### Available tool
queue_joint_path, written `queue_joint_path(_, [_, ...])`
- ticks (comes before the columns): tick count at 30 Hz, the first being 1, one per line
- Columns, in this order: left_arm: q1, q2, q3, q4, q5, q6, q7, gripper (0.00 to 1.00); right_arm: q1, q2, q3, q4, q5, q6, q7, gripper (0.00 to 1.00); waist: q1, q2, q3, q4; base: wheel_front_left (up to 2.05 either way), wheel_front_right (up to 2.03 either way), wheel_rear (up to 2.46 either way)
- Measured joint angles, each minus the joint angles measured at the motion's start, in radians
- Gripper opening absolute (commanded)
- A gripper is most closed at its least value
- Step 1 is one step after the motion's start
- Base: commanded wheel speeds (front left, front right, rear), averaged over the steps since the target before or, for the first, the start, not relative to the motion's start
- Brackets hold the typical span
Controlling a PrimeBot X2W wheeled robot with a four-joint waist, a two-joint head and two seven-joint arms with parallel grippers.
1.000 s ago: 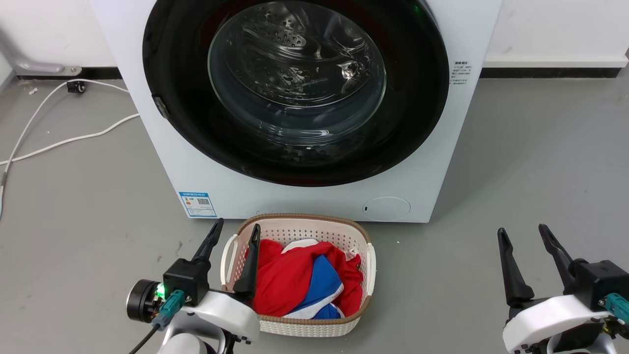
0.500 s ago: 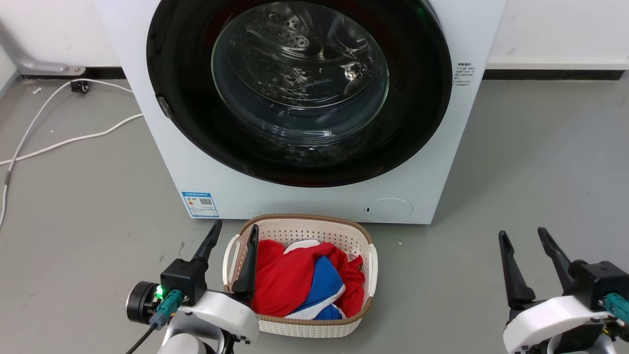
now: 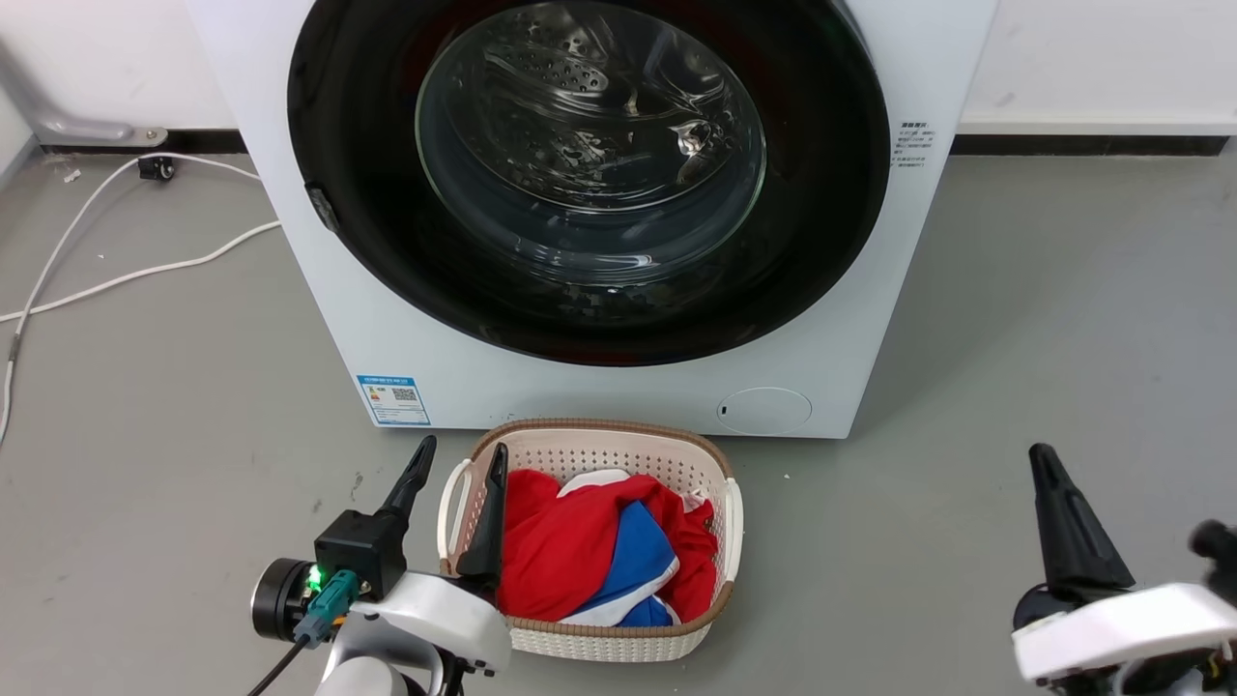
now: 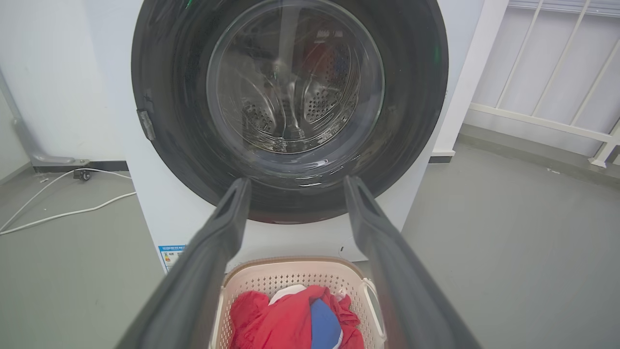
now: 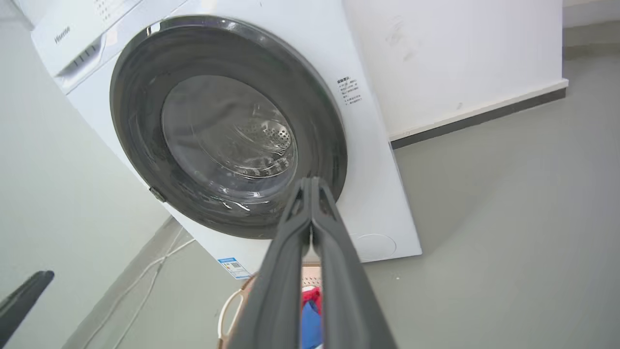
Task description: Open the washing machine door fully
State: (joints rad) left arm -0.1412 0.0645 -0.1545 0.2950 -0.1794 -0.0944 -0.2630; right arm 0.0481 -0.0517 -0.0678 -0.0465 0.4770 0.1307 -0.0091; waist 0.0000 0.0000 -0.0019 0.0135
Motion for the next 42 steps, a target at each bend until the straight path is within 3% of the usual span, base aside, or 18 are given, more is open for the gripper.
queue_joint_path(3, [0.0,-0.003,0.0,-0.003,-0.001,-0.001,0.0,1.0,-0.001,0.0,-0.005,0.0,0.228,0.0,-0.016,0.0,0.0,0.0,0.007,-0.002,0.0,0.0,0.0])
queue_joint_path(9, [-0.015,-0.007,-0.005,-0.021,0.0,0.001,0.0,1.0,-0.033,0.001,-0.034,0.044,0.821,0.0,-0.012,0.0,0.0,0.0,0.041,-0.007,0.0,0.0,0.0])
queue_joint_path(14, [-0.043,-0.009,-0.017,-0.056,0.006,0.007,0.0,1.0,-0.102,0.001,-0.112,0.124,1.116,0.0,0.008,0.0,0.0,0.0,0.085,-0.008,0.0,0.0,0.0])
queue_joint_path(17, [-0.058,-0.011,-0.027,-0.08,0.006,0.008,0.0,1.0,-0.166,-0.007,-0.158,0.183,1.231,0.0,0.037,0.0,0.0,0.0,0.117,-0.007,0.0,0.0,0.0])
queue_joint_path(21, [-0.088,-0.012,-0.037,-0.106,0.006,0.011,0.0,1.0,-0.272,-0.091,-0.179,0.267,1.31,0.0,0.056,0.0,0.0001,0.0,0.17,-0.008,0.0,0.0,0.0])
queue_joint_path(27, [-0.145,-0.013,-0.054,-0.133,0.008,0.018,0.0,1.0,-0.463,-0.221,-0.123,0.403,1.398,0.0,0.11,0.0,0.0001,0.0,0.26,-0.005,0.0,0.0,0.0])
queue_joint_path(34, [-0.218,-0.014,-0.09,-0.17,0.007,0.029,0.0,1.0,-0.721,-0.384,0.063,0.545,1.451,0.0,0.206,0.0,0.0001,0.0,0.379,0.012,0.0,0.0,0.0])
queue_joint_path(42, [-0.251,-0.014,-0.103,-0.195,0.009,0.039,0.0,1.0,-0.955,-0.457,0.235,0.665,1.499,0.0,0.282,0.0,0.0002,0.0,0.449,0.032,0.0,0.0,0.0])
